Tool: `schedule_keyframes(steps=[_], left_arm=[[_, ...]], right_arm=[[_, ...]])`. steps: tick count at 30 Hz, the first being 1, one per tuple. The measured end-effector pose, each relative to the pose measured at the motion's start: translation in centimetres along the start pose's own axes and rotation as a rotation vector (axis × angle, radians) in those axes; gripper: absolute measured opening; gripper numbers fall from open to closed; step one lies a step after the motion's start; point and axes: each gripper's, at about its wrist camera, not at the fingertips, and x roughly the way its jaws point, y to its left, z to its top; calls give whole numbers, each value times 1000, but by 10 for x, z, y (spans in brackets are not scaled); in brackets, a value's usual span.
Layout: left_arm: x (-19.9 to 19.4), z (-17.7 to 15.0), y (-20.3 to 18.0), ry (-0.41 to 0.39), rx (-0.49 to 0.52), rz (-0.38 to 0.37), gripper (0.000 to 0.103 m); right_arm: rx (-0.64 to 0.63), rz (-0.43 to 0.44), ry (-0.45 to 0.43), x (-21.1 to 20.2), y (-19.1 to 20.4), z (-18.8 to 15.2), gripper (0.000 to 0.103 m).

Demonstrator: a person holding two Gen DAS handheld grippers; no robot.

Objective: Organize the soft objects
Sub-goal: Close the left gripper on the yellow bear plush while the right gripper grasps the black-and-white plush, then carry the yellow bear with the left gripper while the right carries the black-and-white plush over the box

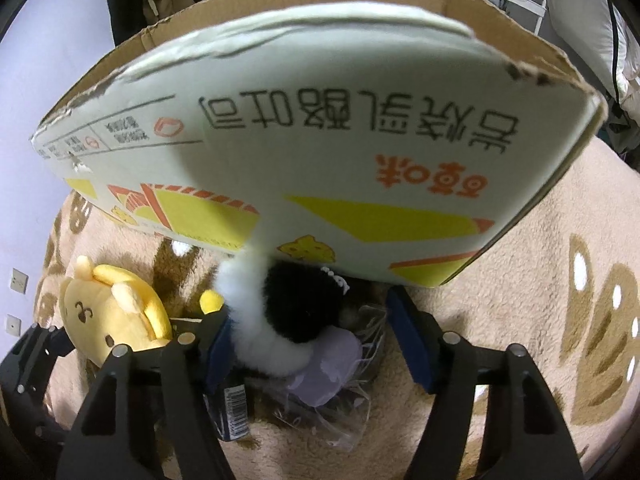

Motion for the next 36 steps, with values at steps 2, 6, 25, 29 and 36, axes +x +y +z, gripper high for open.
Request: schedule_keyframes(steps=[2,6,25,29,36], left_arm=[[-2,1,1,-1,-1,1,82],[-2,1,3,-6,0,10,82],[-40,-7,16,-121,-50,98,82],[-52,-8,16,-153,-45,114,82],[-71,-10,15,-203,-47,138,82]], right_arm=[[-11,-13,6,1,1,-1,68],[-30,-33,6,2,3,-4,62],[45,44,-51,-27,-12,-15,36],[50,60,-83,-40,-16,-22,36],[48,52,-135,-63,-13,-19,36]])
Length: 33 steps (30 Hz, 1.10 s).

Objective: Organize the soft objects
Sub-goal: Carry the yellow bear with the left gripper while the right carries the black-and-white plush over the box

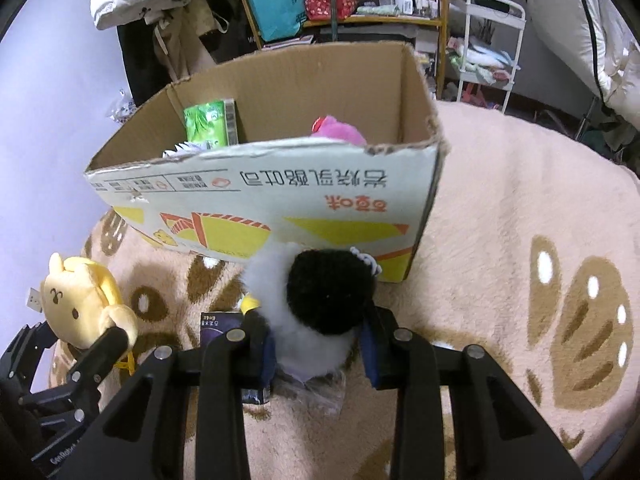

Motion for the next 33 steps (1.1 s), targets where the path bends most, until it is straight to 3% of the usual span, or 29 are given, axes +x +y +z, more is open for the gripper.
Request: schedule_keyframes(steps=[20,33], left_arm=[[-87,30,-9,-301,64,24,82],[-106,83,-22,-388,94,2,82]], right_arm=[[-36,69,-307,-116,5,24,36],[-88,65,-408,-139,12,46,36]])
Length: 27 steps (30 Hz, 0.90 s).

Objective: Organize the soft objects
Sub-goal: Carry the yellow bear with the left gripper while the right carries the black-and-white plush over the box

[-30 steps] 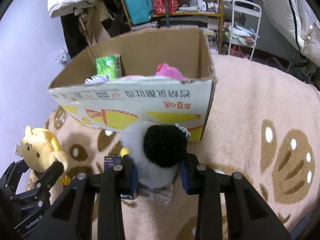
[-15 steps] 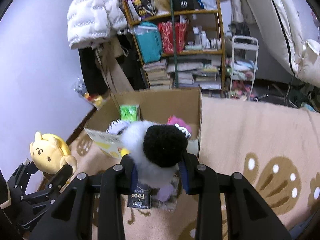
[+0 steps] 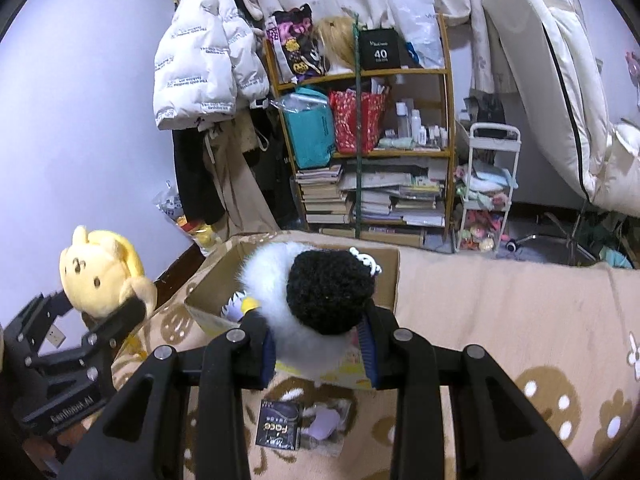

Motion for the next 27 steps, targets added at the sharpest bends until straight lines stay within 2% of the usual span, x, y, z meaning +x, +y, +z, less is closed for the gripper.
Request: schedule_keyframes(steps=[11,18,27], left_arm=[[39,29,-4,16,8,-55,82],[67,21,-3,51,28,-36,82],[91,9,-5,86,31,-34,83]], right_arm=[[-26,-7,-8,25,7,18,36],[-52,-10,-14,45,11,20,36],[-69,-16,32,70,7,10,36]])
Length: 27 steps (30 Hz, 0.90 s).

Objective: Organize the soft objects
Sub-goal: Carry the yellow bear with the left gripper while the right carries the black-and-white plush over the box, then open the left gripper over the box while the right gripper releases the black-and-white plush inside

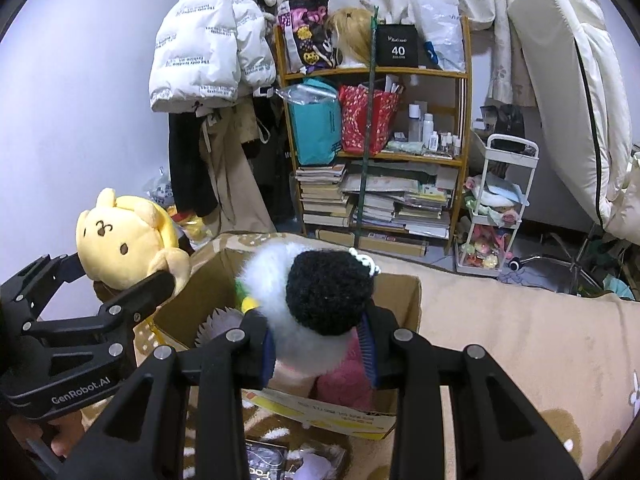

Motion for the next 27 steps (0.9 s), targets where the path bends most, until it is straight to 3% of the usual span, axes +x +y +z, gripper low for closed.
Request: schedule_keyframes(steps=[19,27], left_arm=[[36,-23,-3,126,24,-23,85],[33,-23,-4,122,30,5,93]], right_arm=[[74,20,81,27,-19,-17,37],[112,37,168,41,-23,-29,47]])
